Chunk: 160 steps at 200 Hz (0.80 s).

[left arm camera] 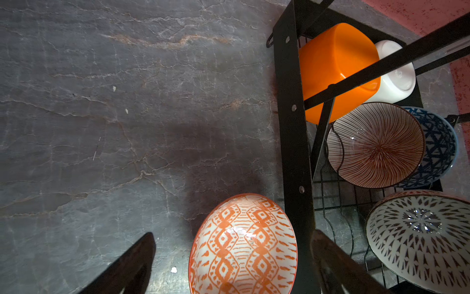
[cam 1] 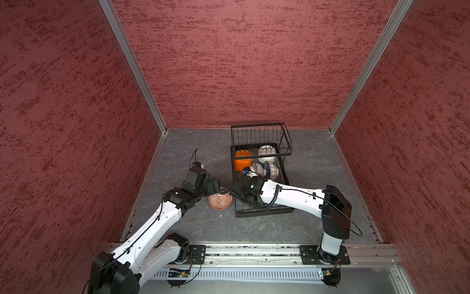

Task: Load bowls into a dish rack
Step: Place the bowl in the dish rack.

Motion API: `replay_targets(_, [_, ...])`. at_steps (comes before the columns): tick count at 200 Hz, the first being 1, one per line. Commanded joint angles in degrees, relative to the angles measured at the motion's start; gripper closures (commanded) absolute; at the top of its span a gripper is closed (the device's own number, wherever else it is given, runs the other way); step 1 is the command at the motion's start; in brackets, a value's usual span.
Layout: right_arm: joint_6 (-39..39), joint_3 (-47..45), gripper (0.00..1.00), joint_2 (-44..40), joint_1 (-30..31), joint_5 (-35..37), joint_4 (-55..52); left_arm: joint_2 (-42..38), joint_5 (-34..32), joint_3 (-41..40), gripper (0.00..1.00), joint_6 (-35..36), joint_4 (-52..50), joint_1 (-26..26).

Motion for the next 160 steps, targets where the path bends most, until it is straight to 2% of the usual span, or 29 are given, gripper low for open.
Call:
replay_targets(1, [3.16, 2.13, 1.00, 0.40, 0.74, 2.89, -5.41, -1.21, 1.24, -0.46, 0.05, 1.39, 1.02, 0.83])
replay_targets(54, [6.54, 2.88, 1.00, 2.62, 2.16, 3.67, -10.32, -1.56, 1.63, -0.32, 0.05, 1.91, 0.19, 1.41])
replay_targets(160, [7.28, 2.69, 1.00, 5.79, 3.32, 4.29, -11.24, -3.66, 1.95, -0.57, 0.05, 2.14, -0.92, 2.23])
